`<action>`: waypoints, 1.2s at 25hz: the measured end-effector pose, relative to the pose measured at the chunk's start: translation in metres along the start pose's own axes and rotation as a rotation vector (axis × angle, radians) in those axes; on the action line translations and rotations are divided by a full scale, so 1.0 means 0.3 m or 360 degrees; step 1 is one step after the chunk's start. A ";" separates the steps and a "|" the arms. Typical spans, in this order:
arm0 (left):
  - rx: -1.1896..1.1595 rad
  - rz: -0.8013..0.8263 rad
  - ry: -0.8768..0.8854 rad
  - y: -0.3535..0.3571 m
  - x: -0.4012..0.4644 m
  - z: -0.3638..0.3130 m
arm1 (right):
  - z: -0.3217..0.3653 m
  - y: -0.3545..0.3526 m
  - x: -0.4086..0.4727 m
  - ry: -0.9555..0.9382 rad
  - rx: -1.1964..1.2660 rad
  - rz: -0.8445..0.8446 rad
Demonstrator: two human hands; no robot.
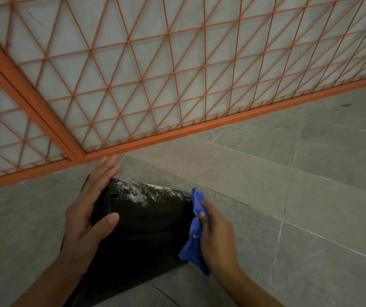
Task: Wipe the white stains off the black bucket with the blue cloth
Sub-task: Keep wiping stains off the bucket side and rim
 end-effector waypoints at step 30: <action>-0.0033 0.0134 -0.0059 0.060 0.039 0.017 | -0.060 0.008 -0.084 -0.0266 0.0224 -0.0232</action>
Point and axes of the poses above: each hand's wrist, its own x-axis towards the middle knuckle, its own y-axis out of the palm, z = x × y, the point moved 2 cm from there along x, towards the middle knuckle, and after that the axes turned 4 degrees about z, right-handed, at the moved point
